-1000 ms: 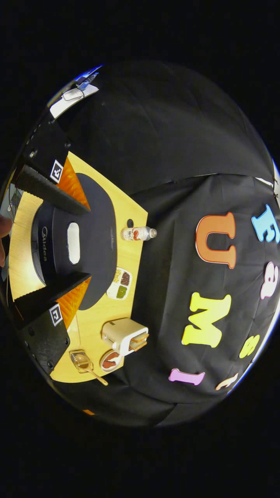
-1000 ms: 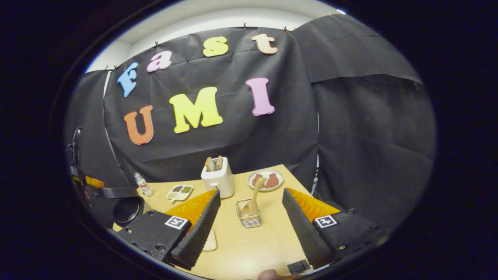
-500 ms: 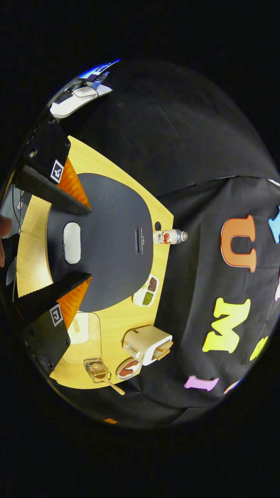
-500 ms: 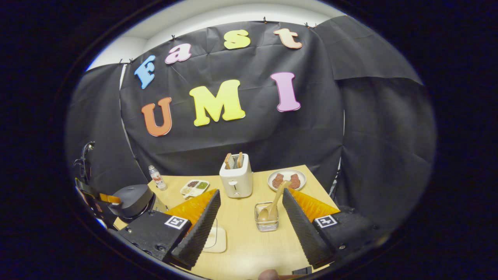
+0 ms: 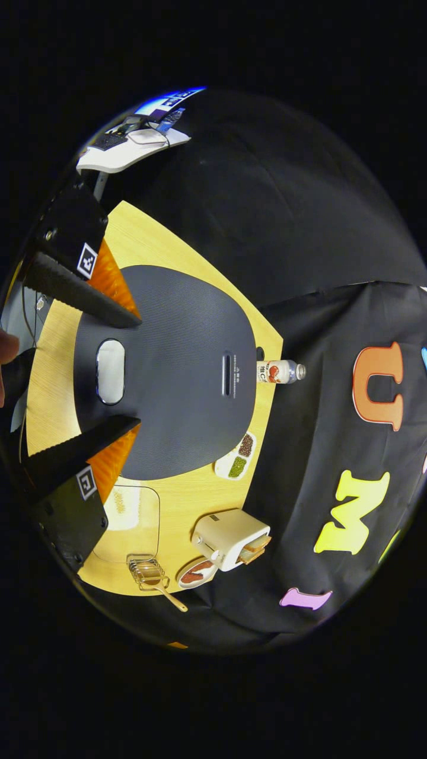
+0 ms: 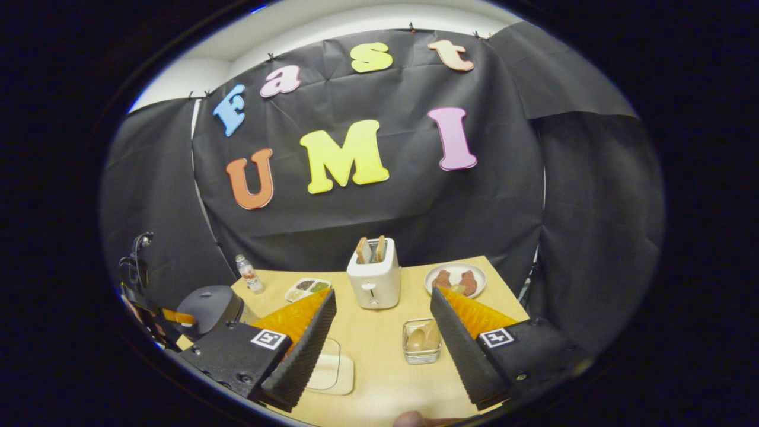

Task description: Close the left gripper, press the button to open the rice cooker; take a wooden spoon from the chopstick holder with the right hand, scoop a spoonful of rice and pour it into the rice cooker, then put the wooden spoon back into the chopstick holder.

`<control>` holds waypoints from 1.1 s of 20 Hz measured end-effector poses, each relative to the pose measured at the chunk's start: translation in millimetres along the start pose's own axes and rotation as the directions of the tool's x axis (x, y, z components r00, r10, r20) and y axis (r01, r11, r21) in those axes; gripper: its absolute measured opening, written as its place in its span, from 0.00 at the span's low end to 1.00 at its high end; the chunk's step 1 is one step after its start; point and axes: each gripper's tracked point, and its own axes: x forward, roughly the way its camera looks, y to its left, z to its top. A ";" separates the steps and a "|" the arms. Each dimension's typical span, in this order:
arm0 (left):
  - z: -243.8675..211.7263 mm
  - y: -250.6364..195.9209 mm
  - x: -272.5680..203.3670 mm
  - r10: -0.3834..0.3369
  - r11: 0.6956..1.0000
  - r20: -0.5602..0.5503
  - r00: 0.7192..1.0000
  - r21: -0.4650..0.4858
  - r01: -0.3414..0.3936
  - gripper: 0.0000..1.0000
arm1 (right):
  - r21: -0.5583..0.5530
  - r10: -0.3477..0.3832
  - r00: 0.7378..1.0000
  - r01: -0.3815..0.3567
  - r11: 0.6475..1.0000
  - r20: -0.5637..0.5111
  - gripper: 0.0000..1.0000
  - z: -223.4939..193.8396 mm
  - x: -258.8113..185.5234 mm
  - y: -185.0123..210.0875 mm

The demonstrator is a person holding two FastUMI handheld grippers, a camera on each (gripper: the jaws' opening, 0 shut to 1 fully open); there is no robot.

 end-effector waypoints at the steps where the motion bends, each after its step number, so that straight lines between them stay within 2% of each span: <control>1: 0.8 -0.5 0.6 0.003 1.000 0.013 1.000 0.001 -0.003 1.00 | 0.006 0.019 1.000 -0.019 1.000 -0.001 1.00 -0.3 4.5 5.7; 5: 4.4 -1.3 2.5 0.010 1.000 0.029 1.000 -0.016 -0.010 1.00 | 0.013 0.072 0.997 -0.072 0.997 -0.004 1.00 0.5 18.3 17.4; 9: 8.4 1.7 0.9 0.023 1.000 0.055 0.998 -0.004 -0.023 0.99 | 0.012 0.082 0.997 -0.082 0.997 0.007 1.00 2.9 10.6 25.9; 13: 29.3 -18.9 -27.0 -0.068 0.997 0.174 0.982 -0.022 0.073 0.95 | -0.011 0.050 0.997 -0.050 0.999 0.057 1.00 15.7 -26.9 41.2; 16: 41.4 -26.6 -78.7 -0.131 0.991 0.298 0.946 0.011 0.134 0.95 | -0.034 0.010 0.994 -0.006 0.999 0.107 1.00 26.2 -69.3 57.5; 19: 45.3 -32.4 -137.7 -0.193 0.981 0.417 0.888 0.066 0.183 0.95 | -0.044 -0.018 0.986 0.026 0.999 0.165 0.99 34.8 -112.8 76.6; 22: 35.8 -34.1 -189.9 -0.227 0.974 0.511 0.829 0.106 0.202 0.94 | -0.052 -0.036 0.981 0.047 0.998 0.190 0.99 33.2 -153.6 94.7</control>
